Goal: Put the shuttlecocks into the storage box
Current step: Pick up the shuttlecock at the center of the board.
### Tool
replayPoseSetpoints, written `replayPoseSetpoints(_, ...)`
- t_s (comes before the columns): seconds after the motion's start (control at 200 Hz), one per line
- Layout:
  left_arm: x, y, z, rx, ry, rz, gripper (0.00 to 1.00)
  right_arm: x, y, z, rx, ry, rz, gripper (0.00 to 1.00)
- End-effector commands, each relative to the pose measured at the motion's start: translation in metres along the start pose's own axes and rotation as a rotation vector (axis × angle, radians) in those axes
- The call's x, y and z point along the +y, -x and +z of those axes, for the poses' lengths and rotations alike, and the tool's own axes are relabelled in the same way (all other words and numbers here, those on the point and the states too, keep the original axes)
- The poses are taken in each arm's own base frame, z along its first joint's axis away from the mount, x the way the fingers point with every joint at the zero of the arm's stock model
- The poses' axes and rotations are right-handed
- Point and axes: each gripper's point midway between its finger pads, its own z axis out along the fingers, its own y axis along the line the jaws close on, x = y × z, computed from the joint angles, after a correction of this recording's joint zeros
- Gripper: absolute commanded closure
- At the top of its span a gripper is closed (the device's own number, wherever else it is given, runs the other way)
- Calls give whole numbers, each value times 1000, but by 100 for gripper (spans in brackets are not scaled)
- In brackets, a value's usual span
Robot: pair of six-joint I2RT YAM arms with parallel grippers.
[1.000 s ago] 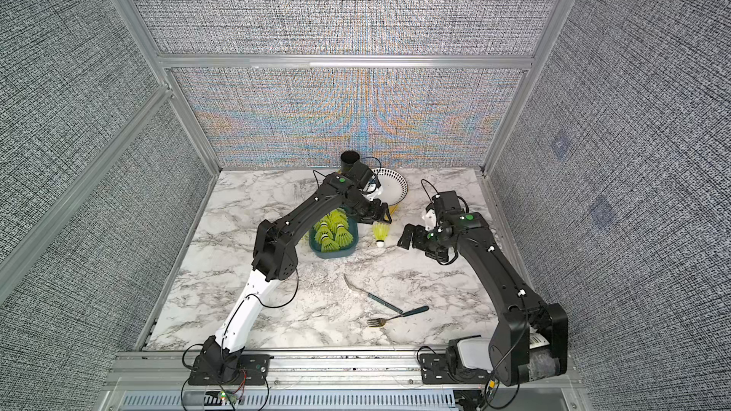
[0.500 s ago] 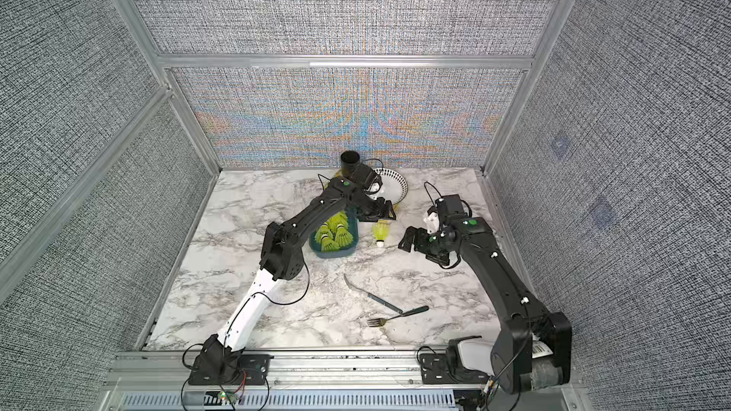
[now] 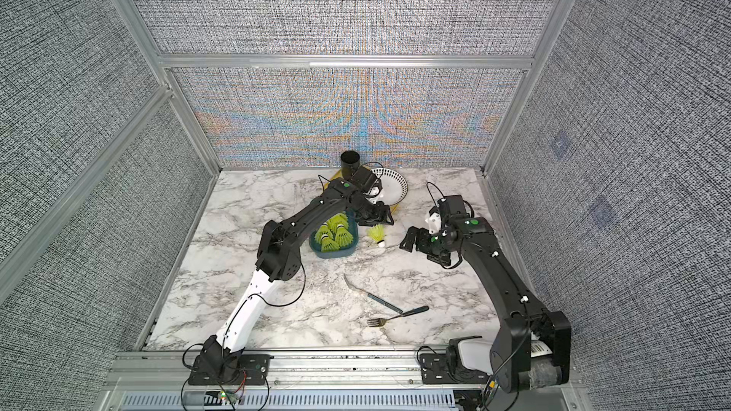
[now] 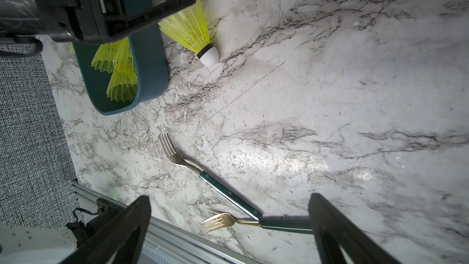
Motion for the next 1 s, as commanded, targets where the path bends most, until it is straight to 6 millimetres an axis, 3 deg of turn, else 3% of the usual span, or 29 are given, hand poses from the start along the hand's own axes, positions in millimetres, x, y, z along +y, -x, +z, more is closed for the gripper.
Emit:
replayPoseSetpoints(0.0, -8, -7, -8, 15, -9, 42, 32, 2, 0, 0, 3, 27, -15, 1)
replayPoseSetpoints(0.345, -1, -32, -6, 75, 17, 31, 41, 2, 22, 6, -60, 171, 68, 1)
replayPoseSetpoints(0.731, -2, -45, 1, 97, 10, 11, 60, -16, 19, 27, -60, 276, 219, 1)
replayPoseSetpoints(0.851, 0, -48, 1, 101, 14, 4, 61, -17, 18, 27, -60, 273, 220, 1)
replayPoseSetpoints(0.996, 1, -51, 3, 104, 7, -4, 73, -17, 20, 26, -64, 272, 222, 1)
